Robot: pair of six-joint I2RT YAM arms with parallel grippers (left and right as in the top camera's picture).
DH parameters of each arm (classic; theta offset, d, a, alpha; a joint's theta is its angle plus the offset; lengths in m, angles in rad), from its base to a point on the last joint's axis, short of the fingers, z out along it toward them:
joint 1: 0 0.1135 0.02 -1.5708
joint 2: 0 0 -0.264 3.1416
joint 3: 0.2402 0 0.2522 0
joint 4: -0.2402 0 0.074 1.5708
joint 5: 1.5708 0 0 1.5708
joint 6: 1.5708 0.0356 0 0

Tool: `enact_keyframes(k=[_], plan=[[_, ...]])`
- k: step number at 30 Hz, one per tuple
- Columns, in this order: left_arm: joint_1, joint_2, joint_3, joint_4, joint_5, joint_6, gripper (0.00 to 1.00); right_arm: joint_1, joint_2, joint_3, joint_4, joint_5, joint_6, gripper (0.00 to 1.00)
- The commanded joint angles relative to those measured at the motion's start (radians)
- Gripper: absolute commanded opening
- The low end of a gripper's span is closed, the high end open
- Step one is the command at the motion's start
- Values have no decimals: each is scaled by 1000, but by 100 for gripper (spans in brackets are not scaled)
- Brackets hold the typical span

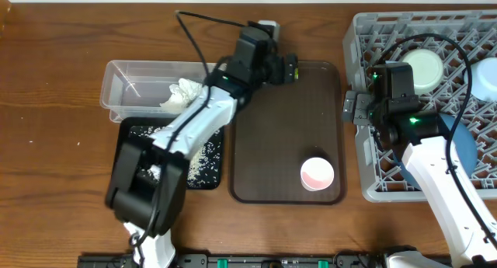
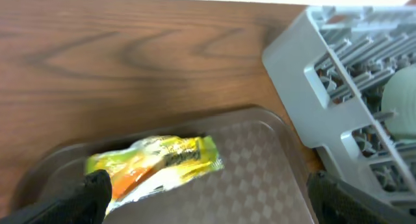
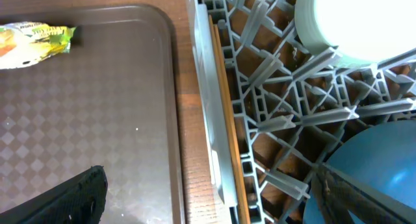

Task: Sort waste into correct bins and load items into the dishwasher rack
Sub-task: 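Reach the left gripper right to the yellow snack wrapper, then grasp the yellow snack wrapper with the left gripper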

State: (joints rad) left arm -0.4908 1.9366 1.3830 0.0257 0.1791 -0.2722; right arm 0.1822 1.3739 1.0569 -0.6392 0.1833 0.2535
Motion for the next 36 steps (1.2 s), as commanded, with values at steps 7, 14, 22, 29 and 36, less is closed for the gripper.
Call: enact_keyframes(k=[7, 14, 22, 29, 36], plan=[[-52, 192, 18, 157, -10, 123, 98, -7, 3, 9, -1, -1, 16, 99], [-51, 259, 18, 180, -95, 152, 99, -7, 3, 9, -1, -1, 16, 99], [-51, 269, 18, 179, -95, 172, 98, -7, 3, 9, -1, -1, 16, 99], [-51, 274, 18, 179, -95, 201, 97, -7, 3, 9, -1, -9, 16, 99], [-51, 313, 17, 193, -95, 261, 97, -7, 3, 9, -1, -9, 16, 99]])
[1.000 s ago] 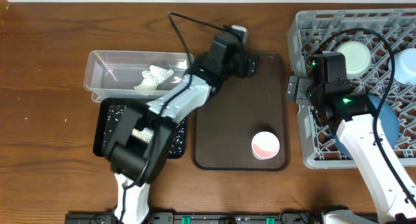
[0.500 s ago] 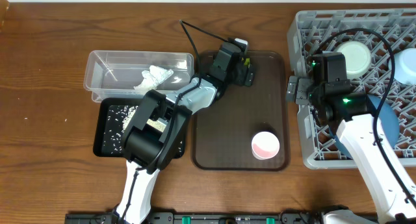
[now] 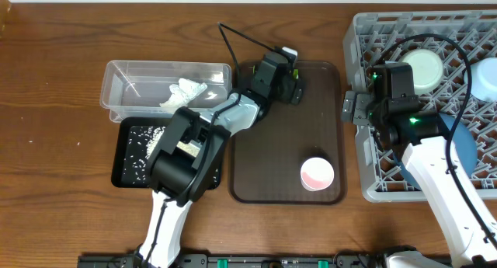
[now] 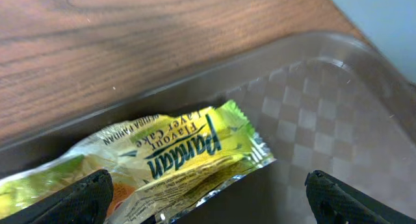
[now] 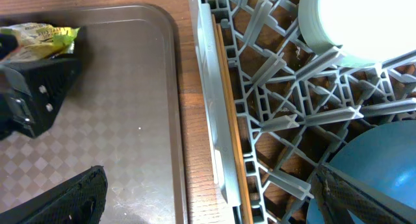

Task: Sort waste into correct bins and load items into the dishwasher rack
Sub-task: 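Grasp the yellow snack wrapper with the left gripper, then carry the wrapper left and drop it into the clear bin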

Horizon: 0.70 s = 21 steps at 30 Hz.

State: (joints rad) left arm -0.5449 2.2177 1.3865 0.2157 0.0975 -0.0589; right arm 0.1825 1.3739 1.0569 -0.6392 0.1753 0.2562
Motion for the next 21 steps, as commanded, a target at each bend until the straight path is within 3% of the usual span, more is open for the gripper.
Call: enact_keyframes(k=[1, 10, 21], plan=[[3, 32, 14, 3, -14, 55, 96, -7, 3, 9, -1, -1, 13, 99], [3, 32, 12, -19, -65, 60, 83, -7, 3, 9, -1, -1, 13, 99], [3, 32, 12, -19, -65, 60, 37, -7, 3, 9, -1, 0, 13, 99]])
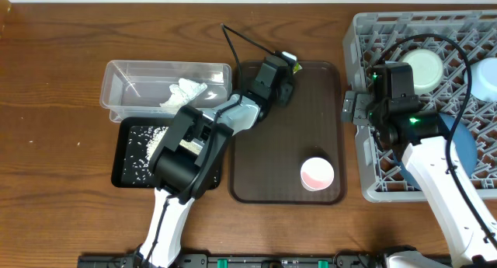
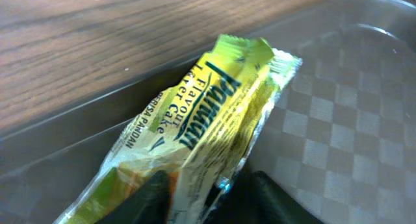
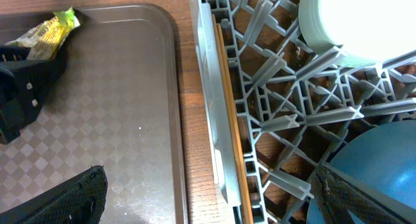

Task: Sort waste into correct bins and load items into the dishwasher rack
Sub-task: 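Carry the wrapper left and drop it into the clear bin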

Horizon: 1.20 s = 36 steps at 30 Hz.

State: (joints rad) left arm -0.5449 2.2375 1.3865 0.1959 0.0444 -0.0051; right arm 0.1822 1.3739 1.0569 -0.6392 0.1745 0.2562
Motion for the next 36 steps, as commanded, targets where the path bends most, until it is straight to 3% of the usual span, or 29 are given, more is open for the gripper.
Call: enact_keyframes(k=[1, 5, 10, 18, 22, 26, 31, 35, 36], plan=[[3, 12, 12, 0, -12, 6, 32, -7, 3, 9, -1, 0, 13, 99], [3, 1, 12, 0, -12, 6, 14, -7, 3, 9, -1, 0, 13, 99], [3, -84, 12, -41, -12, 5, 6, -7, 3, 9, -1, 1, 13, 99], [7, -376, 12, -299, -32, 5, 6, -7, 3, 9, -1, 1, 13, 99], [31, -543, 12, -484, -224, -21, 6, -7, 3, 9, -1, 1, 13, 99], [98, -637, 12, -645, -327, -50, 7, -7, 3, 9, -1, 0, 13, 99], [234, -637, 10, -795, -314, -155, 6, -7, 3, 9, -1, 0, 13, 99], [320, -600, 8, -858, -211, -177, 7, -7, 3, 9, -1, 0, 13, 99], [341, -592, 8, -866, -169, -177, 17, -7, 3, 9, -1, 1, 13, 99]])
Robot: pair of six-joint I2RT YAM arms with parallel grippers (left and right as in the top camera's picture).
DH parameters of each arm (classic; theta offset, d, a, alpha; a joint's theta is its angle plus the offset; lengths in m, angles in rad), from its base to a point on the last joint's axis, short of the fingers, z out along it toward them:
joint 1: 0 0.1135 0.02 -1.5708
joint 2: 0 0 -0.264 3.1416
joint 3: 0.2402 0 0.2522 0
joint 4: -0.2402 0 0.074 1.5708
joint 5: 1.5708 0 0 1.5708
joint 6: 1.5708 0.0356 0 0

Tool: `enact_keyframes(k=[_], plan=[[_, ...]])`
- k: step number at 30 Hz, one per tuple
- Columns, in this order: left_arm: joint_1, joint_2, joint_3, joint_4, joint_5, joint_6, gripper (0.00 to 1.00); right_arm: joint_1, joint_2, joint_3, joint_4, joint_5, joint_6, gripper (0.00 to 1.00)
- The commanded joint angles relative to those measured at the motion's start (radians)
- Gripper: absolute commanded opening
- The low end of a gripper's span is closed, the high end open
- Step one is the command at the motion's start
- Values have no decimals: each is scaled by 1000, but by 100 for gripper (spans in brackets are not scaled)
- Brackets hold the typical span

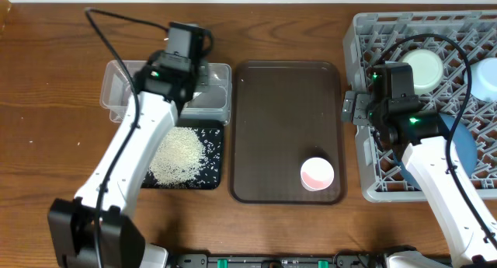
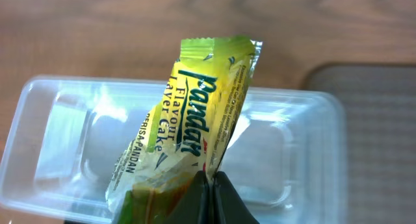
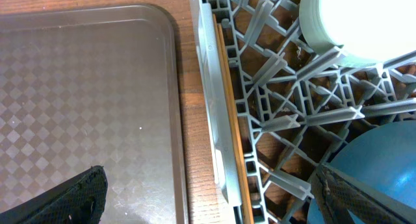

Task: Sort waste into correct bins and load items into the dishwasher rack
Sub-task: 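Carry the wrapper left and drop it into the clear bin, then reach the left gripper to the pink cup and grasp it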

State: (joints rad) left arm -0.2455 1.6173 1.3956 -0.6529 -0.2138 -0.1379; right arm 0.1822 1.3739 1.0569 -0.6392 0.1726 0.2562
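A yellow-green Pandan cake wrapper (image 2: 195,113) hangs in my left gripper (image 2: 209,191), which is shut on its lower edge. It is held above the clear plastic bin (image 2: 292,152), the same clear bin (image 1: 124,85) that sits at the far left in the overhead view. The left arm's wrist (image 1: 182,46) covers the wrapper from above. A pink cup (image 1: 317,173) stands on the brown tray (image 1: 272,113). My right gripper (image 3: 208,208) is open over the gap between the tray (image 3: 84,87) and the grey dishwasher rack (image 3: 273,94), holding nothing.
A black tray (image 1: 210,163) with a heap of rice lies in front of the clear bin. The rack (image 1: 365,35) holds a white bowl (image 1: 425,66) and a blue dish (image 3: 383,165). The brown tray's far end is bare.
My left gripper, shut on the wrapper at the brown tray's far left corner, now holds it over the clear bin. The wrapper is gone from the tray. The right arm has not moved.
My left gripper was open above the wrapper lying at the tray's far edge. Then its fingers stood on either side of the wrapper, then they were shut on it. Now the wrapper hangs over the clear bin. The right gripper stayed open by the rack.
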Motion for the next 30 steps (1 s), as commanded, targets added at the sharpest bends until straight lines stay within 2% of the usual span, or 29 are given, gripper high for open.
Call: enact_keyframes(k=[1, 4, 7, 10, 13, 17, 22, 26, 30], plan=[[56, 30, -1, -20, 118, -44, 24, -7, 3, 9, -1, 3, 13, 99], [86, 29, -1, -19, 166, -44, 53, -7, 3, 9, -1, 2, 13, 99], [98, 29, -1, -20, 166, -44, 57, -7, 3, 9, -1, 2, 13, 99], [98, 28, -1, -16, 167, -44, 66, -7, 3, 9, -1, 2, 13, 99], [97, 14, -1, -28, 239, -44, 67, -7, 3, 9, -1, 3, 13, 99], [85, -23, -1, -105, 480, -45, 66, -7, 3, 9, -1, 3, 13, 99], [33, -39, -2, -268, 678, -43, 59, -7, 3, 9, -1, 3, 13, 99], [-44, -37, -16, -369, 697, -39, 58, -7, 3, 9, -1, 2, 13, 99], [-156, -37, -40, -393, 701, -40, 58, -7, 3, 9, -1, 3, 13, 99]])
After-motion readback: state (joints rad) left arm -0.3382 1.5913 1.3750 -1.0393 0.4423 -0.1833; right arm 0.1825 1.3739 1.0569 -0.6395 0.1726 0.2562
